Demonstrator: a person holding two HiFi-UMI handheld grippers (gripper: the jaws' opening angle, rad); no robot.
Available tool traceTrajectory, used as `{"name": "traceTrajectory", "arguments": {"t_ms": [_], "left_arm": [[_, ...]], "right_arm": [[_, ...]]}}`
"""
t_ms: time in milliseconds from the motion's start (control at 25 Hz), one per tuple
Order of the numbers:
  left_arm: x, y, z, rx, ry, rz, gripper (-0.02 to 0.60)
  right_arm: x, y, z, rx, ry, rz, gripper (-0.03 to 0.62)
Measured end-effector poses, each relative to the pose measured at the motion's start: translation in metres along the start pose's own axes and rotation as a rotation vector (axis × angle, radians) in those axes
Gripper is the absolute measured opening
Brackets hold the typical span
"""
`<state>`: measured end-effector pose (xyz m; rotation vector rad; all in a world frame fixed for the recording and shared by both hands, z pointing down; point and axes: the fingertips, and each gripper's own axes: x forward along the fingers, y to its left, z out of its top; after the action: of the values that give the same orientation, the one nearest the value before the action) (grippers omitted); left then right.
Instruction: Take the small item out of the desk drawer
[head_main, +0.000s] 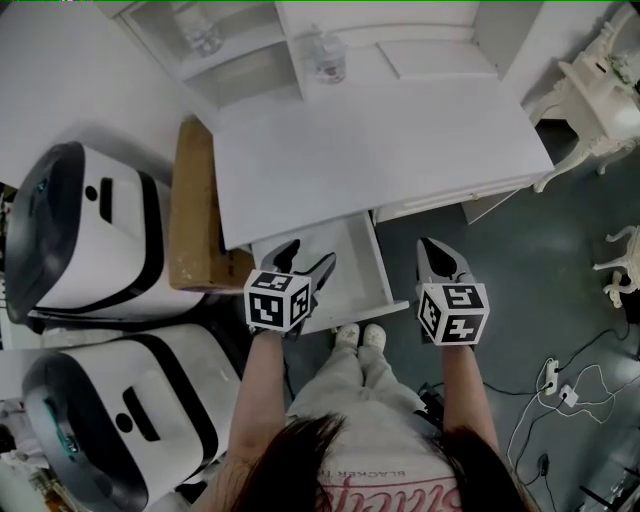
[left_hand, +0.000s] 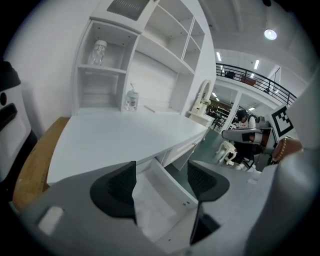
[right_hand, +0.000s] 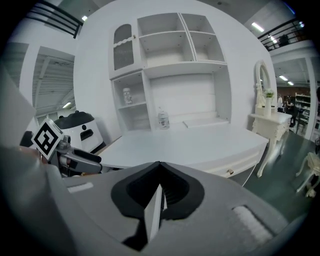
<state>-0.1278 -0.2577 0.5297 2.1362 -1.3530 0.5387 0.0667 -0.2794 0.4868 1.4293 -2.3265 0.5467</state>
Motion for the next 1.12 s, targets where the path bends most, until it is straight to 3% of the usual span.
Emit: {"name": "traceTrajectory", "arguments": {"t_ms": [440,1120], "left_arm": [[0.032,0.010,-0.064,-0.011,0.215,-0.029,0.342],[0.075,0.025,-0.157,-0.011,0.508,-0.069,0.342]], "right_arm": [[0.009,-0.015,-0.031,0.108,0.055,-0.016,0.002],[0.015,-0.028,-0.067,0.111,0.171,-0.069,0.002]]}}
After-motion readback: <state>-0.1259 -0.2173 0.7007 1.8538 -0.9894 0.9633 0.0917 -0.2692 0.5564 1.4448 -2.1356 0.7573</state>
